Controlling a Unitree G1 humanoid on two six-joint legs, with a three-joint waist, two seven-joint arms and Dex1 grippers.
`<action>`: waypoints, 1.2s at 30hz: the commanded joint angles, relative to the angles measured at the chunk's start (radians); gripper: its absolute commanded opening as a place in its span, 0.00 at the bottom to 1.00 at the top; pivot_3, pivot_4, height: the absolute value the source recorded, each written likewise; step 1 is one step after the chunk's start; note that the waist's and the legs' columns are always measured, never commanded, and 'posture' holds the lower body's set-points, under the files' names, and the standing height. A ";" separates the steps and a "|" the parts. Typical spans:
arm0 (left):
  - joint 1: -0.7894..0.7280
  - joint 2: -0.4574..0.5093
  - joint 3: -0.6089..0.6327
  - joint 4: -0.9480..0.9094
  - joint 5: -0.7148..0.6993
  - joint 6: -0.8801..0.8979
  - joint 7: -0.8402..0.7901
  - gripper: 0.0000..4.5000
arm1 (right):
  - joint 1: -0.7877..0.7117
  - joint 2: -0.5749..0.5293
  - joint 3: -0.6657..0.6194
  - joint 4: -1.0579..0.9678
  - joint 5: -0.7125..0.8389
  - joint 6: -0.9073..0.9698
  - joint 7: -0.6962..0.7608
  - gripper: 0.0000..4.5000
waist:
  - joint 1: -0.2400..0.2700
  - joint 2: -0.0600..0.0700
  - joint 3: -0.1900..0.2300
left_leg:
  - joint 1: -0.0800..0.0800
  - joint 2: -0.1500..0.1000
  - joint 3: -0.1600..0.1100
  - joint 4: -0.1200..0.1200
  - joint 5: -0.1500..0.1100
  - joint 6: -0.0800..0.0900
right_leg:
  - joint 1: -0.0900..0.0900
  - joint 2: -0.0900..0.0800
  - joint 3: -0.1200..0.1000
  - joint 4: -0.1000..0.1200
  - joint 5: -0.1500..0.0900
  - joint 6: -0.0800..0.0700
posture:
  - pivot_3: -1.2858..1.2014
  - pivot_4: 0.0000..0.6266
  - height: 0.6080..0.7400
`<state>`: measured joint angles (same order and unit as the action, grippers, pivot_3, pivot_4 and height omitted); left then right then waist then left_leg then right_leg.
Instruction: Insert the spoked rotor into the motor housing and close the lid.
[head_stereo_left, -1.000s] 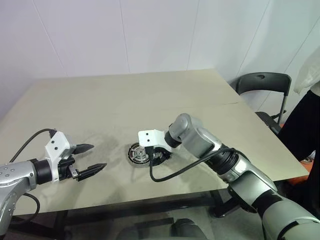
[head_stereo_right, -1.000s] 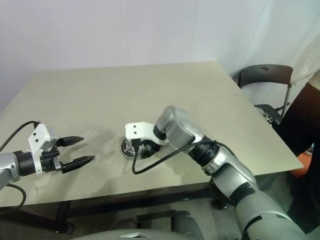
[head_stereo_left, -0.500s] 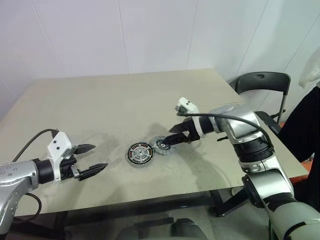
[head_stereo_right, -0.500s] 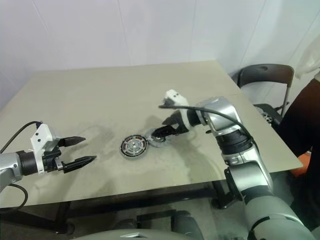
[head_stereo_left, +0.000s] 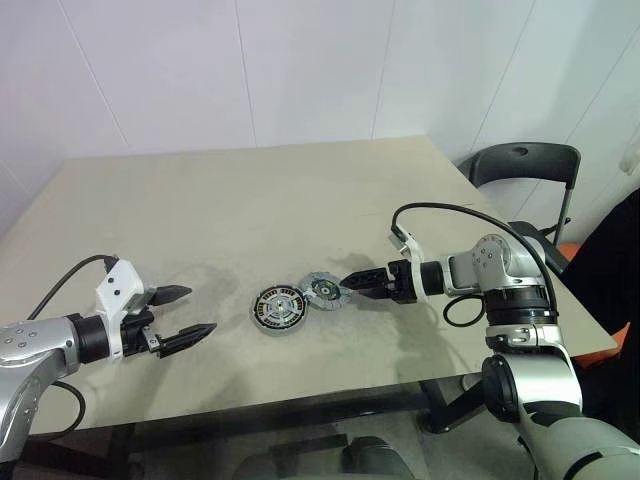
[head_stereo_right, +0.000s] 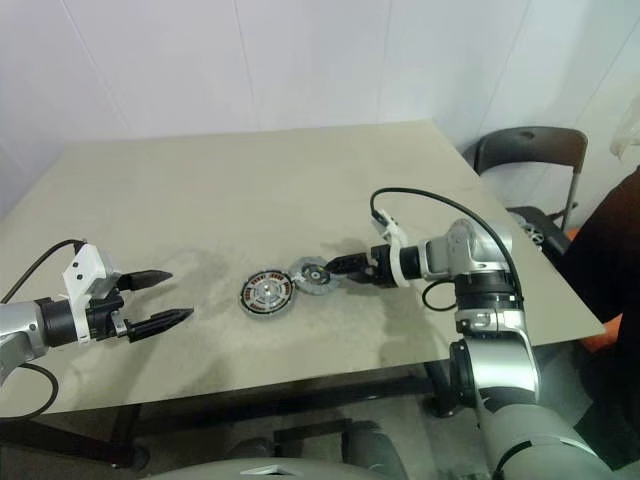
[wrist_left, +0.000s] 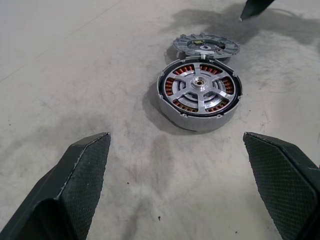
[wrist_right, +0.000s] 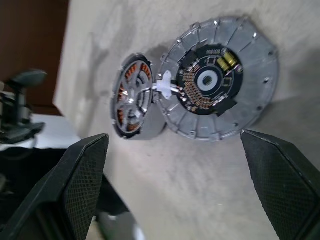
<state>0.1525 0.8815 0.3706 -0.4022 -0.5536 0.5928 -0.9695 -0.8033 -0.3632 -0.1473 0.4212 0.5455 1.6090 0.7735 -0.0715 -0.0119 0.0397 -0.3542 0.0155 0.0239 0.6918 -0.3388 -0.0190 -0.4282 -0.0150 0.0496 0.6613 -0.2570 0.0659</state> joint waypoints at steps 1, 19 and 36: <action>-0.009 0.014 0.017 -0.004 0.001 -0.013 -0.001 1.00 | 0.003 0.009 -0.043 0.040 0.203 0.005 -0.138 0.98 | 0.000 0.000 0.000 | 0.000 0.000 0.000 0.000 0.000 0.000 | 0.000 0.000 0.000 0.000 0.000 0.000 | 0.52 0.00 1.00; -0.013 0.014 0.007 -0.018 0.001 -0.007 0.011 1.00 | 0.101 0.053 -0.125 0.071 0.702 0.005 -0.741 0.98 | 0.000 0.000 0.000 | -0.001 0.001 0.000 -0.009 0.000 0.001 | 0.000 0.001 0.000 -0.011 0.000 0.000 | 0.52 0.00 1.00; -0.016 0.017 0.005 -0.018 0.006 -0.006 0.017 1.00 | 0.099 0.094 -0.184 0.103 0.718 0.005 -0.862 0.98 | 0.000 0.000 0.000 | -0.001 0.001 0.000 -0.009 0.000 0.001 | 0.000 0.001 0.000 -0.011 0.000 0.001 | 0.52 0.00 1.00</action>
<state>0.1516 0.8825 0.3691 -0.4043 -0.5527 0.5986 -0.9548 -0.6876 -0.2796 -0.3025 0.5203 1.2513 1.6101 -0.0808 -0.0714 -0.0122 0.0395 -0.3553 0.0170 0.0241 0.6830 -0.3392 -0.0179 -0.4280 -0.0138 0.0499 0.6504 -0.2568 0.0664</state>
